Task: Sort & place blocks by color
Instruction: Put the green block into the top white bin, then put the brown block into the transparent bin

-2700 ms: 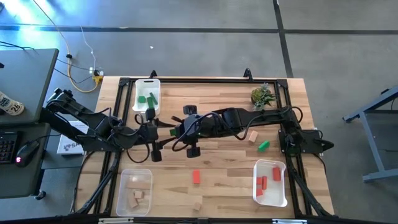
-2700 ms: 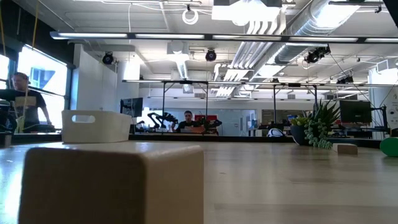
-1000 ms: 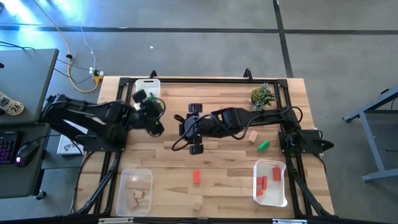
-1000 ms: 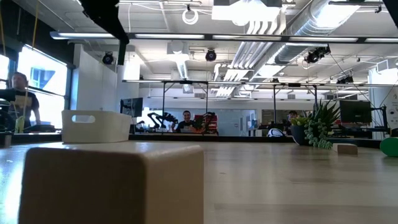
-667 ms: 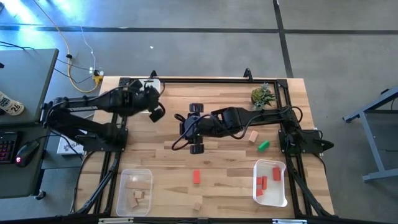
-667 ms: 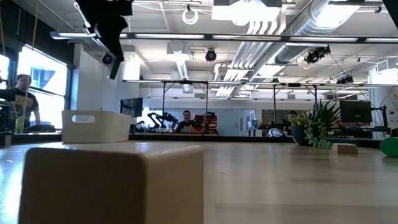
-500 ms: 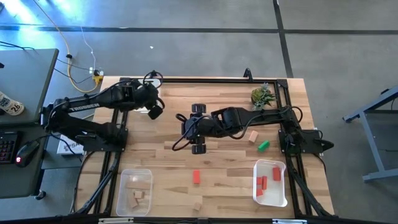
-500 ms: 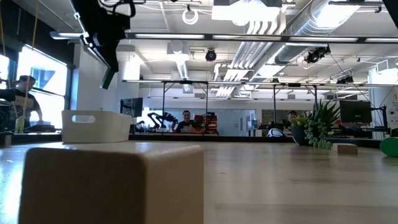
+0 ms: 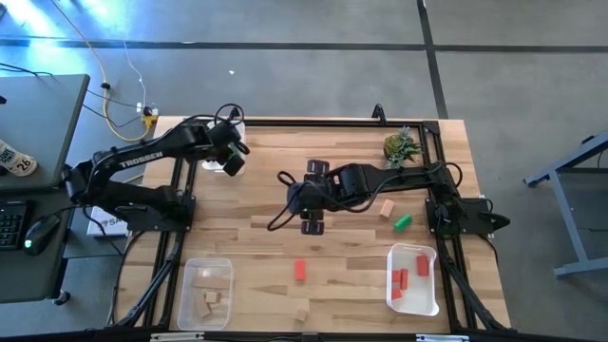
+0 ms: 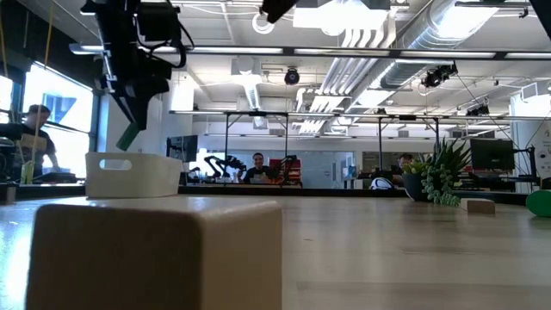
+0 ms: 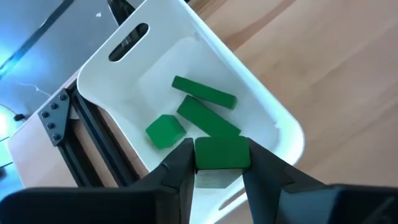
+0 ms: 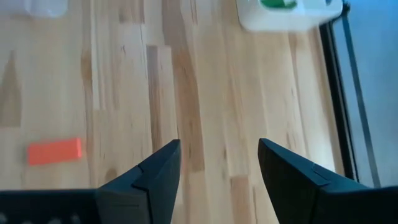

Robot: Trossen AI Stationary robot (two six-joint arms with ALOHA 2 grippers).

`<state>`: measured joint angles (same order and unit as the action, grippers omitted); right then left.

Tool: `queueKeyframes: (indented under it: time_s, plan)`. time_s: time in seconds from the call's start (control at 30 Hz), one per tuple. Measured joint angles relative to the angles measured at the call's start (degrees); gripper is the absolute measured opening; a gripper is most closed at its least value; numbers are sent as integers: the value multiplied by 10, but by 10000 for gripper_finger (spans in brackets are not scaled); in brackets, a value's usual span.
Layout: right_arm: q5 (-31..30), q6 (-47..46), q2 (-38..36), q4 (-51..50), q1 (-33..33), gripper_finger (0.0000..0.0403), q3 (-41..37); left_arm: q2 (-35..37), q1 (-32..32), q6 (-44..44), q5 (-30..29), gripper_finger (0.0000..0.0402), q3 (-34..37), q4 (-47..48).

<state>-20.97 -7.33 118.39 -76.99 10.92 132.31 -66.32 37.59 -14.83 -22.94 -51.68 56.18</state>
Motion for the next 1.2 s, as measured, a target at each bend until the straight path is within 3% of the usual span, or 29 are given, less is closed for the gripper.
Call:
queueKeyframes:
  time_s: [0.33,0.73,0.87,1.03,1.2]
  plan:
    - [-23,-138,0,-131,13,200,0,-34,19,-1,-2,141,0,-8]
    - [-131,-195,0,-130,62,200,0,-30,17,12,16,157,0,-7]
    - [-135,-200,0,-130,64,200,0,-2,4,13,22,157,0,-7]
    - [-136,-225,0,-130,64,200,0,50,-28,0,61,157,0,-7]
    - [-152,-254,-1,-130,64,200,-25,101,-74,-36,142,157,0,-7]
